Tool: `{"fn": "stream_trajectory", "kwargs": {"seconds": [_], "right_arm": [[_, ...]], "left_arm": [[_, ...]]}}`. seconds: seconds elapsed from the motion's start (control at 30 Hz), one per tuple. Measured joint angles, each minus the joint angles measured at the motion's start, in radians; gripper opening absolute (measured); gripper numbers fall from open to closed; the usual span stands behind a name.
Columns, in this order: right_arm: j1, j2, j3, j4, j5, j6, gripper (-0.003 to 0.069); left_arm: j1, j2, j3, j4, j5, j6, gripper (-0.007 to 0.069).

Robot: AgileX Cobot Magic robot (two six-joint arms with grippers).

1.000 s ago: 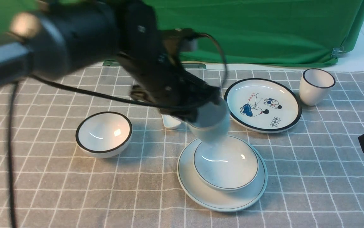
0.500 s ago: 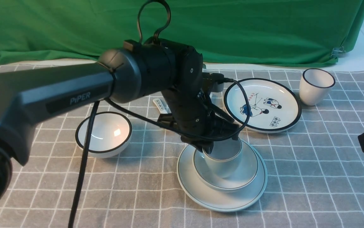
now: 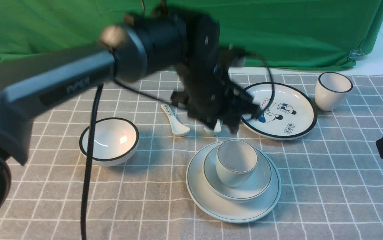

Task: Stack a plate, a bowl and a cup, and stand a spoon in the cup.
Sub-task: Use the left arm to put the blue teacup into the blue rice bowl in the middle, then use the left arm to grab a blue soup spoon

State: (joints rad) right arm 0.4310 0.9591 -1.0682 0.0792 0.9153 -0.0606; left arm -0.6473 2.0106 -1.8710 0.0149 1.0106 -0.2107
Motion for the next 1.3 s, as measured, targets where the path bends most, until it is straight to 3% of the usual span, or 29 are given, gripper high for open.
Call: {"fn": "stream_trajectory", "kwargs": {"seconds": [0.13, 0.4, 0.93, 1.3], "right_arm": [[0.0, 0.0, 0.0, 0.0, 0.0, 0.0, 0.007], [0.0, 0.0, 0.0, 0.0, 0.0, 0.0, 0.007], [0.0, 0.0, 0.0, -0.001, 0.0, -0.011, 0.0085], [0.0, 0.0, 0.0, -0.002, 0.0, -0.02, 0.0088]], "left_arm": [[0.008, 0.016, -0.167, 0.067, 0.0, -0.031, 0.0314], [0.13, 0.248, -0.421, -0.091, 0.0, 0.033, 0.0273], [0.17, 0.475, -0.527, -0.104, -0.077, 0.205, 0.0437], [0.17, 0.527, -0.527, -0.078, -0.072, 0.218, 0.0447]]}}
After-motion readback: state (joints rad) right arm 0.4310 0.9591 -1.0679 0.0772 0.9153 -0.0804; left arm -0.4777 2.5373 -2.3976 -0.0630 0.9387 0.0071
